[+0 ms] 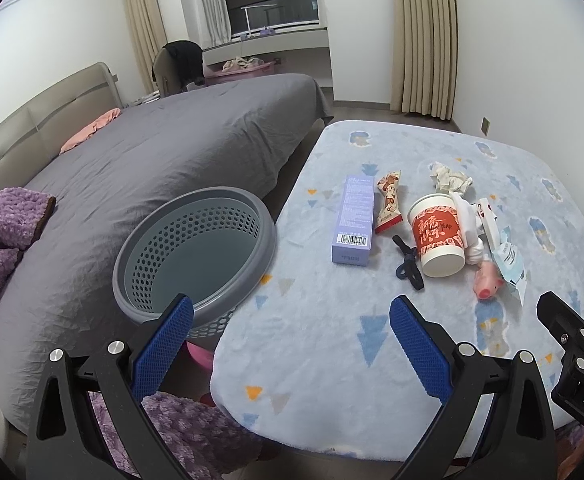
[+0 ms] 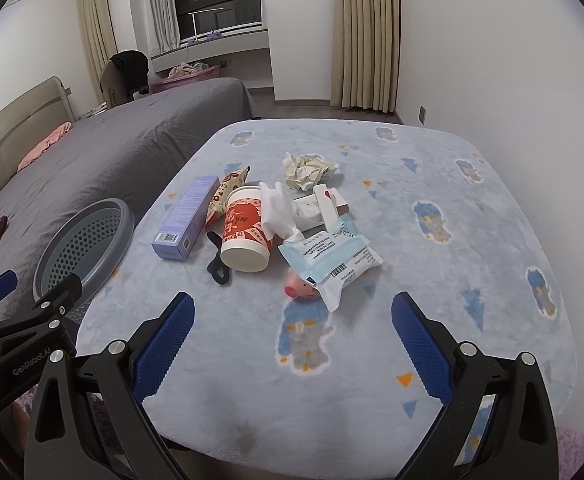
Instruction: Collect trash
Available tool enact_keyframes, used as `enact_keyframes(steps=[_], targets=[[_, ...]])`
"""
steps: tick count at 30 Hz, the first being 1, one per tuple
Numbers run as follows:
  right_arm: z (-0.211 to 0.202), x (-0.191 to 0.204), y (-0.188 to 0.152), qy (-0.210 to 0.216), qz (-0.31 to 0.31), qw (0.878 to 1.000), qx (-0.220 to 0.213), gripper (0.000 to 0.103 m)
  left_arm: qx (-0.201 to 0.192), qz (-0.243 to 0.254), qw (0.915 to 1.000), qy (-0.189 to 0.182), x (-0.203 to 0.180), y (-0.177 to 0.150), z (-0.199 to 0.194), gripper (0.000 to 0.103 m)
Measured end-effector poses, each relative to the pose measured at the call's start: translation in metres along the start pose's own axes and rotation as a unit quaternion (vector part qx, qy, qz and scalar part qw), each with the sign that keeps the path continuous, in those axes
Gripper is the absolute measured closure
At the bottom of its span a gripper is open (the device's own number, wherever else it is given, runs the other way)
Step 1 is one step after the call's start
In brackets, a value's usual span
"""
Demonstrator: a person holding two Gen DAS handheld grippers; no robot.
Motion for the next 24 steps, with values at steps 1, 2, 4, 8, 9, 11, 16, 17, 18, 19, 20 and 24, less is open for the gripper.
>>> enact_keyframes(steps=[1, 2, 4, 8, 9, 11, 16, 17, 18, 19, 20, 24], targets=[[0.000, 0.000, 0.000, -0.001, 0.000, 1.000, 0.000, 0.009, 0.000, 0.000, 1.0000, 0.000, 0.000, 0.000, 0.000, 0.006], [0.000, 0.000, 0.000, -0.001, -0.001, 1.000, 0.001, 0.009, 0.001, 0.000, 1.0000, 0.000, 0.000, 0.000, 0.000, 0.006], [0.000, 0.000, 0.000, -0.002, -0.001, 1.000, 0.001, 0.009, 0.001, 0.000, 1.0000, 0.000, 0.000, 0.000, 0.001, 0.006], [0.000, 0.000, 0.000, -0.002, -0.001, 1.000, 0.001, 0.009, 0.001, 0.000, 1.0000, 0.000, 0.000, -0.001, 0.002, 0.006], [0.000, 0.000, 0.000, -0.002, -0.001, 1.000, 0.001, 0.009, 0.001, 0.000, 1.0000, 0.000, 0.000, -0.001, 0.001, 0.006], [0.000, 0.000, 0.000, -0.002, -0.001, 1.000, 0.001, 0.009, 0.001, 0.000, 1.0000, 0.000, 0.000, -0.001, 0.001, 0.006], [0.003, -0.004, 0.000, 0.002, 0.001, 1.000, 0.006, 0.009, 0.006, -0.001, 1.0000, -0.001, -0.002, -0.004, 0.006, 0.006], [0.004, -0.005, -0.001, 0.003, 0.003, 1.000, 0.007, 0.009, 0.007, -0.001, 1.0000, -0.001, -0.002, -0.003, 0.007, 0.006], [0.006, -0.008, -0.001, 0.003, 0.004, 1.000, 0.009, 0.009, 0.008, -0.001, 1.0000, -0.001, -0.003, -0.004, 0.008, 0.006], [0.008, -0.010, -0.001, 0.002, 0.005, 1.000, 0.011, 0.009, 0.009, -0.001, 1.0000, -0.001, -0.003, -0.004, 0.009, 0.006], [0.010, -0.013, -0.001, 0.001, 0.008, 1.000, 0.014, 0.009, 0.011, -0.001, 0.9999, -0.002, -0.004, -0.004, 0.011, 0.006], [0.024, -0.026, -0.002, -0.002, 0.022, 0.999, 0.031, 0.009, 0.023, -0.001, 0.9997, -0.004, -0.008, -0.002, 0.022, 0.006]])
Point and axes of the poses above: each gripper's, at about its wrist camera, not at the fingertips, and z roughly the way its jaws point, x to its left, y to its top, the point moved 4 cm from there along z, roughly the way its jaws point, and after that the axes turned 6 degrees about z, right-handed, at the moved point
